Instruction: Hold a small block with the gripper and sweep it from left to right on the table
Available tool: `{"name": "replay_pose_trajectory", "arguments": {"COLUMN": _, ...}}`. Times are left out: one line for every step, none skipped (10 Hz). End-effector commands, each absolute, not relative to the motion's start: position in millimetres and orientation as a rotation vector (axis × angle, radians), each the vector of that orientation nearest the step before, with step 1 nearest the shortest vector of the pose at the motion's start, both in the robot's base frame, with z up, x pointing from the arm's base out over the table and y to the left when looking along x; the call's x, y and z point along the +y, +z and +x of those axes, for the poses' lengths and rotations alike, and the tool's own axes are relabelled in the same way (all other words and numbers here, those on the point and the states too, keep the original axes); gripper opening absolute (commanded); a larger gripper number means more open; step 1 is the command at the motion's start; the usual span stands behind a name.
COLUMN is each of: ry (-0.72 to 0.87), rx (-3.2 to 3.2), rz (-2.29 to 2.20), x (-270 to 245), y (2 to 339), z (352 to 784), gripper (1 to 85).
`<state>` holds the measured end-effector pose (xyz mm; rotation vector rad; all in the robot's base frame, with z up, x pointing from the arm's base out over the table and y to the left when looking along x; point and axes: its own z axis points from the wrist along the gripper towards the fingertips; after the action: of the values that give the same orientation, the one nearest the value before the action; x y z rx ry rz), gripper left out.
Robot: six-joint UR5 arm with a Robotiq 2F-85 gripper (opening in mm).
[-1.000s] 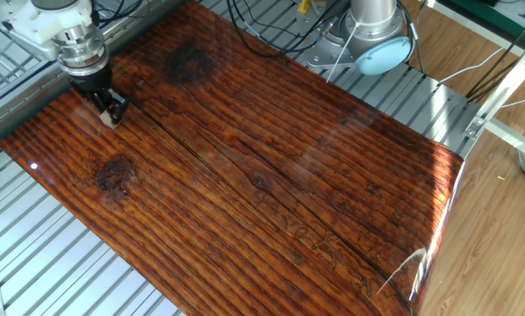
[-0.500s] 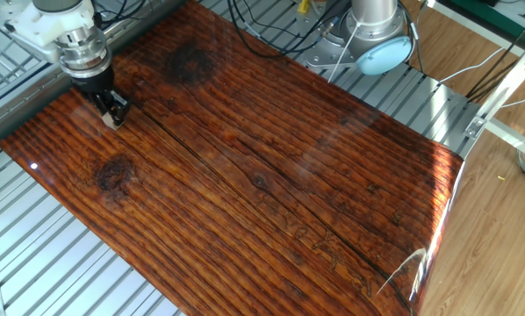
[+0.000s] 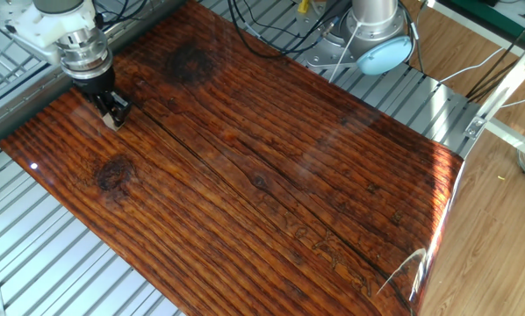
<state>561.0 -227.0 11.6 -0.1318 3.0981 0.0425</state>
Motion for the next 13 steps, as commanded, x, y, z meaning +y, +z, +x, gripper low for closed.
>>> {"name": "replay_pose_trajectory", "arguments": {"ry": 0.06, "rx": 3.091, "rz": -0.112, "x": -222.8, "y": 12.6, "z": 563.3, "gripper": 1.0}}
{"name": "replay_pose_trajectory", "arguments": {"ry": 0.06, "rx": 3.091, "rz": -0.112, "x": -222.4, "y": 12.4, "z": 563.2, "gripper": 1.0}}
{"name": "replay_pose_trajectory", "arguments": {"ry": 0.061, "rx": 3.091, "rz": -0.109, "x": -221.8, "y": 12.6, "z": 563.7, "gripper": 1.0}}
{"name": "replay_pose_trajectory", "arguments": {"ry": 0.061, "rx": 3.094, "rz": -0.107, "x": -221.1, "y": 12.9, "z": 563.0, "gripper": 1.0}}
{"name": "replay_pose_trajectory", "arguments": {"ry": 0.066, "rx": 3.094, "rz": -0.107, "x": -220.2, "y": 13.0, "z": 562.9, "gripper": 1.0}}
{"name": "replay_pose_trajectory", "arguments": {"ry": 0.066, "rx": 3.096, "rz": -0.105, "x": -219.7, "y": 13.2, "z": 563.1, "gripper": 1.0}}
{"name": "replay_pose_trajectory", "arguments": {"ry": 0.064, "rx": 3.101, "rz": -0.1, "x": -219.1, "y": 13.6, "z": 562.8, "gripper": 1.0}}
{"name": "replay_pose_trajectory", "arguments": {"ry": 0.064, "rx": 3.101, "rz": -0.098, "x": -218.3, "y": 13.5, "z": 563.0, "gripper": 1.0}}
{"name": "replay_pose_trajectory", "arguments": {"ry": 0.064, "rx": 3.102, "rz": -0.096, "x": -217.7, "y": 13.3, "z": 562.9, "gripper": 1.0}}
{"name": "replay_pose_trajectory", "arguments": {"ry": 0.066, "rx": 3.101, "rz": -0.093, "x": -216.5, "y": 13.0, "z": 563.4, "gripper": 1.0}}
{"name": "replay_pose_trajectory", "arguments": {"ry": 0.074, "rx": 3.101, "rz": -0.086, "x": -214.3, "y": 12.8, "z": 563.5, "gripper": 1.0}}
{"name": "replay_pose_trajectory", "arguments": {"ry": 0.076, "rx": 3.101, "rz": -0.084, "x": -213.4, "y": 12.9, "z": 563.5, "gripper": 1.0}}
{"name": "replay_pose_trajectory", "arguments": {"ry": 0.076, "rx": 3.099, "rz": -0.081, "x": -212.9, "y": 12.8, "z": 563.8, "gripper": 1.0}}
